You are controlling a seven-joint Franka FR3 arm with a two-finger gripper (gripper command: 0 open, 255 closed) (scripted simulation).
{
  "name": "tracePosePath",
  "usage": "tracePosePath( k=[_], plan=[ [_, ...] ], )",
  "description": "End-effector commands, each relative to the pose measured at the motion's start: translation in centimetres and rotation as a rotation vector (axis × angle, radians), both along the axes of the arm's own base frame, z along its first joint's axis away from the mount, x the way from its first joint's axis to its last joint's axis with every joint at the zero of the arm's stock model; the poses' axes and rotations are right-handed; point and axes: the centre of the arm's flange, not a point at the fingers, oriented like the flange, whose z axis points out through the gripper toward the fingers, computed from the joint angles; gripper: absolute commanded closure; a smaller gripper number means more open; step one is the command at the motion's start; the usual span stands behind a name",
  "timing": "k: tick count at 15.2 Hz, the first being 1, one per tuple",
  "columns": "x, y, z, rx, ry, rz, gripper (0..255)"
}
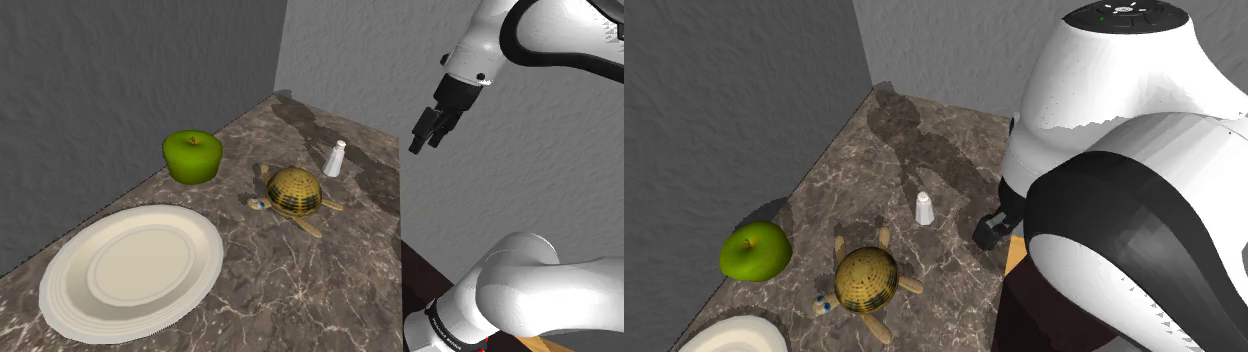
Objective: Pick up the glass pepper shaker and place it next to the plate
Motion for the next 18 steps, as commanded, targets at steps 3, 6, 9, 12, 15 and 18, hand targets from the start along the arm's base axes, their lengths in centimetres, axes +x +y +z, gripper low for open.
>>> tracePosePath(
  k=[3, 6, 9, 12, 15, 18],
  plan=[
    [2.1, 0.5, -1.1, -0.01, -0.021, 0.025, 0],
    [5.2, 1.4, -2.6, -0.025, -0.052, 0.062, 0],
    [8.3, 2.3, -4.0, -0.04, -0.083, 0.099, 0],
    [11.5, 3.4, -5.3, -0.055, -0.114, 0.136, 0],
    [14.6, 4.5, -6.6, -0.07, -0.145, 0.174, 0],
    [16.8, 5.4, -7.4, -0.08, -0.167, 0.199, 0]
  ],
)
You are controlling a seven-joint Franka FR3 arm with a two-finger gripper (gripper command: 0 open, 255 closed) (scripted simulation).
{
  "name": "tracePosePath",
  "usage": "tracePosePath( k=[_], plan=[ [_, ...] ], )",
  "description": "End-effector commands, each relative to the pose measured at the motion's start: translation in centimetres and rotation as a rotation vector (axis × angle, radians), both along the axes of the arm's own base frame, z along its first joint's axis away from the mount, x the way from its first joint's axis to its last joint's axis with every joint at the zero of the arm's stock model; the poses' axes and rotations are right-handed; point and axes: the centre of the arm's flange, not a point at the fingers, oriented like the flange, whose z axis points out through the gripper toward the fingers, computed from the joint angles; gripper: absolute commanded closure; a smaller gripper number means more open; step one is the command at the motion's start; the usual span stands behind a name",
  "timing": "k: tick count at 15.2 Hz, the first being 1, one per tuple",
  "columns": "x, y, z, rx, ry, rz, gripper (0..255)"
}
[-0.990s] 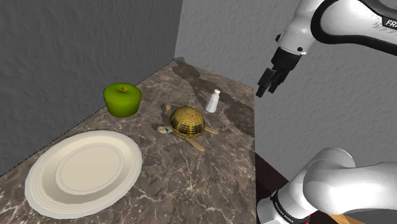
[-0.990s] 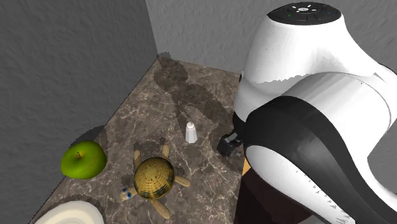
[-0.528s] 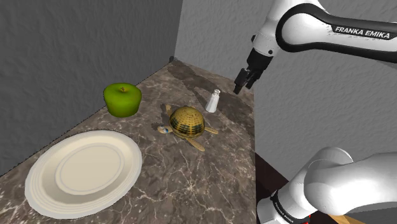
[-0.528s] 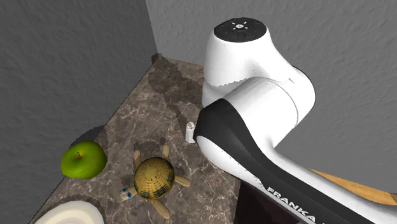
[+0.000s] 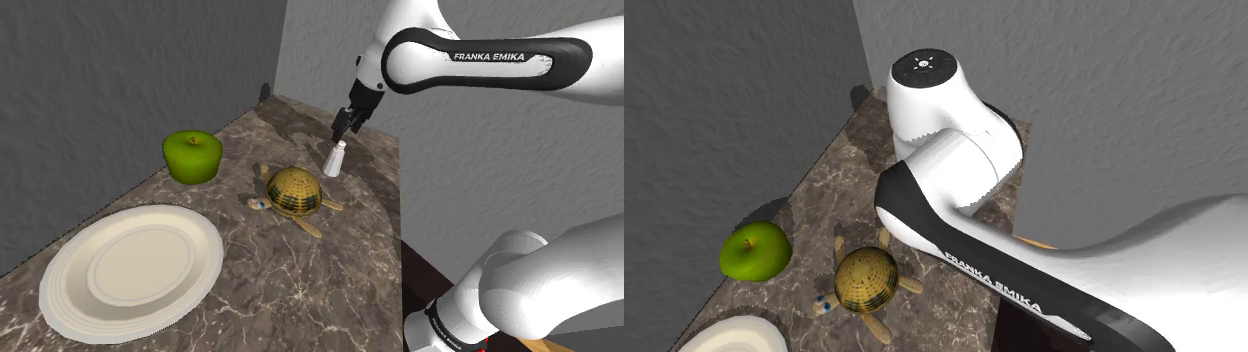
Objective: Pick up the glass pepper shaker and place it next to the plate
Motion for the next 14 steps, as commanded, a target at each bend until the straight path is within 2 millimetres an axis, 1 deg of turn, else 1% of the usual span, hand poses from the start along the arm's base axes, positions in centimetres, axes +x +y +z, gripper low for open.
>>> tracePosePath(
  k=[1, 6, 7, 14],
  plan=[
    [0.6, 0.2, -0.8, -0.003, -0.007, 0.007, 0],
    [1.0, 0.0, -3.4, -0.003, -0.007, 0.007, 0],
    [1.1, -0.1, -4.2, -0.003, -0.007, 0.007, 0],
    [1.1, -0.1, -4.2, -0.003, -0.007, 0.007, 0]
  ],
)
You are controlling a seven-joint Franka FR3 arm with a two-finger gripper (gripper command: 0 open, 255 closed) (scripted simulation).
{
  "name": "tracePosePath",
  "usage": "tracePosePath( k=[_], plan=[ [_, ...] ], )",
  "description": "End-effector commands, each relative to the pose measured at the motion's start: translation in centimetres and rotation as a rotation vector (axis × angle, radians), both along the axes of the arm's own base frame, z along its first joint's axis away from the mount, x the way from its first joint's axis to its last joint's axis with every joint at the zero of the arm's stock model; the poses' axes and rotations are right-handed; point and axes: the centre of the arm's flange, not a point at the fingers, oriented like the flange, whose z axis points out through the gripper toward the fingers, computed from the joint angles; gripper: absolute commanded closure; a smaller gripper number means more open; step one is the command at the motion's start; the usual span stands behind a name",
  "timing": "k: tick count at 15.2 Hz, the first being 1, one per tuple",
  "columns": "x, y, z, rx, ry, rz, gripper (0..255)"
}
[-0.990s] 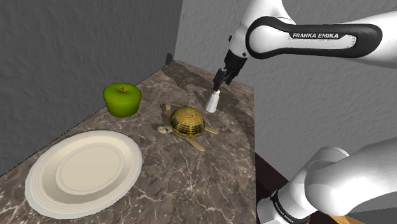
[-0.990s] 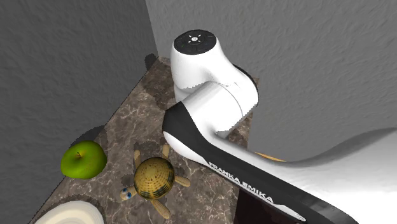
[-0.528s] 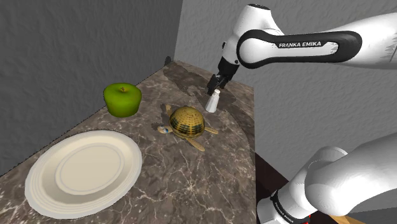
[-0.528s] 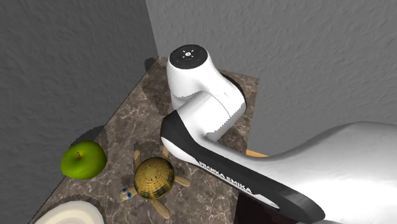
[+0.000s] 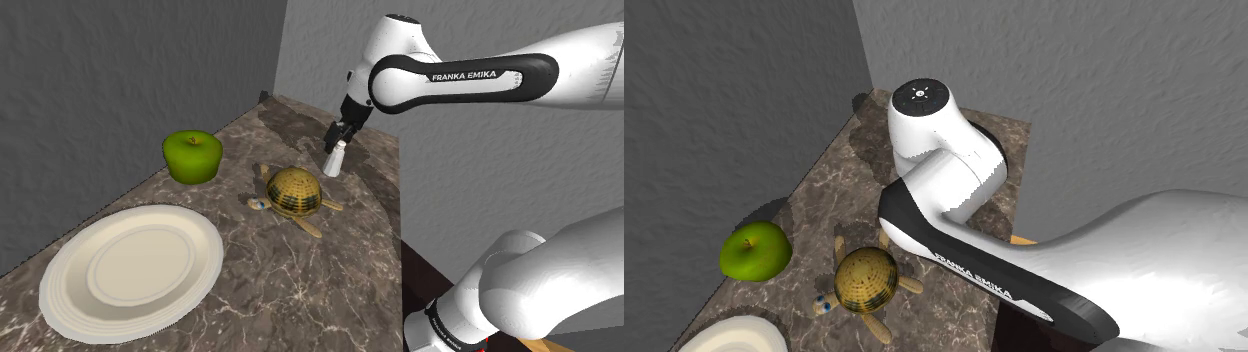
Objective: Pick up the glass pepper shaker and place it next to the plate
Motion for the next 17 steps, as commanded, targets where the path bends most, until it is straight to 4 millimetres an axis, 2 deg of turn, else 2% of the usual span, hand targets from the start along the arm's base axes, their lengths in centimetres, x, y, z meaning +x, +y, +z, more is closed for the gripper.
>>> tracePosePath(
  k=[1, 2, 11, 17],
  plan=[
    [0.0, 0.0, 0.0, 0.0, 0.0, 0.0, 0],
    [0.0, 0.0, 0.0, 0.0, 0.0, 0.0, 255],
    [0.0, 0.0, 0.0, 0.0, 0.0, 0.0, 255],
    [0.0, 0.0, 3.2, 0.0, 0.0, 0.0, 255]
  ],
)
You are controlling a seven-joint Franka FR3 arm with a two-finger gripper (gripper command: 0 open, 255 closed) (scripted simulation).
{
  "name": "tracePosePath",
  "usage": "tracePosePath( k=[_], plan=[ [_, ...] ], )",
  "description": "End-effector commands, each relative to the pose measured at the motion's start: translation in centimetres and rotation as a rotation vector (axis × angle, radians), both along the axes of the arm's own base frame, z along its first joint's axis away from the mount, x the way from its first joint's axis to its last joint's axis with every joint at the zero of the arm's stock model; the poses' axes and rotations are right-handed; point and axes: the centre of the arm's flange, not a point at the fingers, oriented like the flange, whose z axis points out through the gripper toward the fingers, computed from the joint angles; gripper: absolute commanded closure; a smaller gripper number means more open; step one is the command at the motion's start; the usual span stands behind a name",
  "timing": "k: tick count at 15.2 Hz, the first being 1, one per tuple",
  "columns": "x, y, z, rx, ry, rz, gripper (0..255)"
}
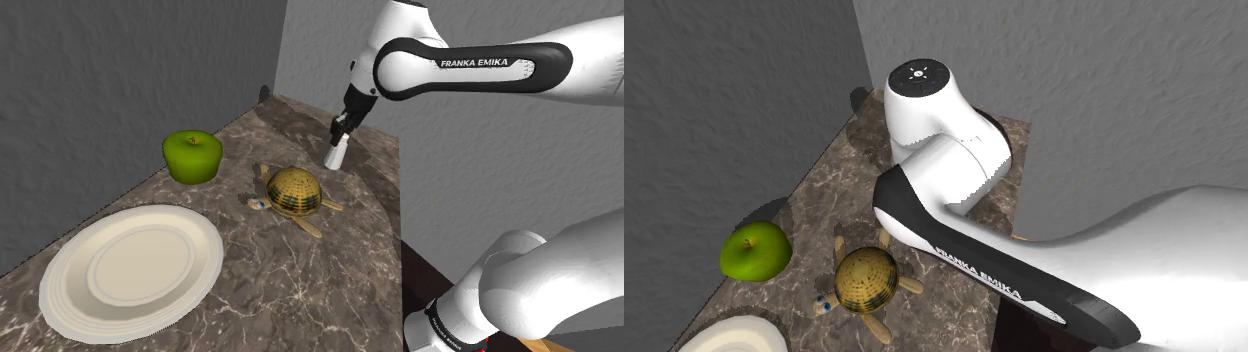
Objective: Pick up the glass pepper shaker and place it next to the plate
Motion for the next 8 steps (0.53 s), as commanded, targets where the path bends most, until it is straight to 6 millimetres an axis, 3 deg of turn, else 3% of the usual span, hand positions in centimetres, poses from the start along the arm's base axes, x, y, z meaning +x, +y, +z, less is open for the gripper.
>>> tracePosePath(
  k=[1, 8],
  plan=[
    [0.0, 0.0, 1.1, 0.0, 0.0, 0.0, 255],
    [0.0, 0.0, 4.8, 0.0, 0.0, 0.0, 255]
  ],
)
